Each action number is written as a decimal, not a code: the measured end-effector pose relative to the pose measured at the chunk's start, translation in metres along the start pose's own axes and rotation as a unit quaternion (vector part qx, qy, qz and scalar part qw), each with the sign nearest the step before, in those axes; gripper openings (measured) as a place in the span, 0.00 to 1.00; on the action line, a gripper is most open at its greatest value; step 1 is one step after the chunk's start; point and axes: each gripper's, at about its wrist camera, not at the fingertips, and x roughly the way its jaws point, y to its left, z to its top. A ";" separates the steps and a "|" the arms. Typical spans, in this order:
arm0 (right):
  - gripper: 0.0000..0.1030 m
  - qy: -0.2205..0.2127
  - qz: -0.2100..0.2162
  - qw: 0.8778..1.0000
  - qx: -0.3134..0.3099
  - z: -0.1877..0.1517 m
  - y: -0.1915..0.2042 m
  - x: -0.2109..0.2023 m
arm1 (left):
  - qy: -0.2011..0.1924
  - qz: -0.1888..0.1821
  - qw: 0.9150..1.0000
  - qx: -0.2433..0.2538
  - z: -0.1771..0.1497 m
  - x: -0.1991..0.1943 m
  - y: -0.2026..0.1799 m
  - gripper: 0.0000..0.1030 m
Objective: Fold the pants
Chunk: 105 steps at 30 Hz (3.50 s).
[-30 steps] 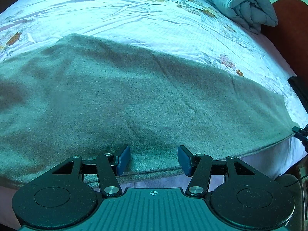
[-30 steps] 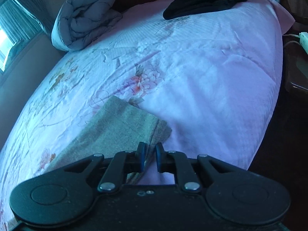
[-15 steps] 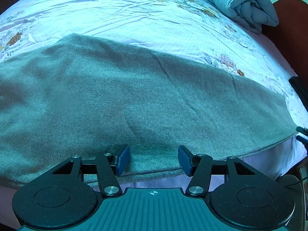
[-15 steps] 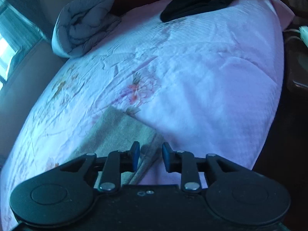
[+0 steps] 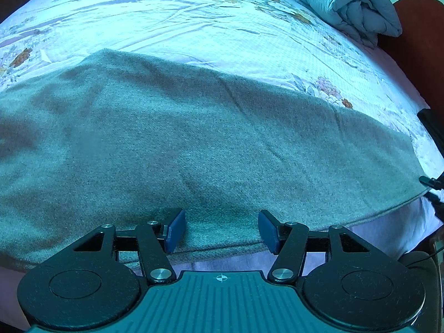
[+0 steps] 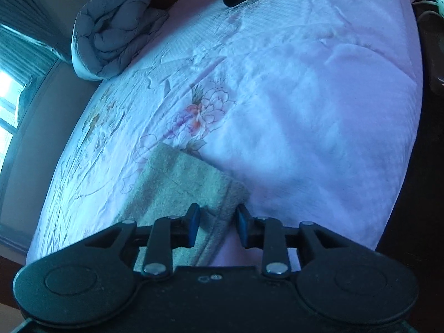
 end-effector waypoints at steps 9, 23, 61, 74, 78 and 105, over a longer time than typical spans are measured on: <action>0.06 -0.056 -0.021 0.996 -0.064 0.006 0.023 -0.010 | -0.005 0.003 1.000 0.003 0.000 -0.001 -0.004 0.63; 0.31 -0.002 0.014 1.000 0.013 -0.005 -0.002 -0.007 | -0.006 -0.044 0.997 0.068 0.012 0.004 -0.062 0.64; 0.06 0.031 0.236 0.952 -0.190 -0.052 0.179 -0.054 | 0.010 -0.041 0.994 0.103 0.007 0.046 -0.119 0.63; 0.06 0.157 0.303 0.897 -0.282 -0.151 0.252 -0.041 | -0.056 0.038 0.997 -0.029 0.002 -0.028 0.036 0.63; 0.06 0.191 0.297 0.883 -0.308 -0.193 0.258 -0.033 | -0.068 0.068 0.991 -0.097 0.002 -0.052 0.102 0.63; 0.20 0.166 0.183 0.888 -0.389 -0.247 0.237 -0.031 | -0.023 0.082 0.992 -0.098 0.008 -0.038 0.110 0.64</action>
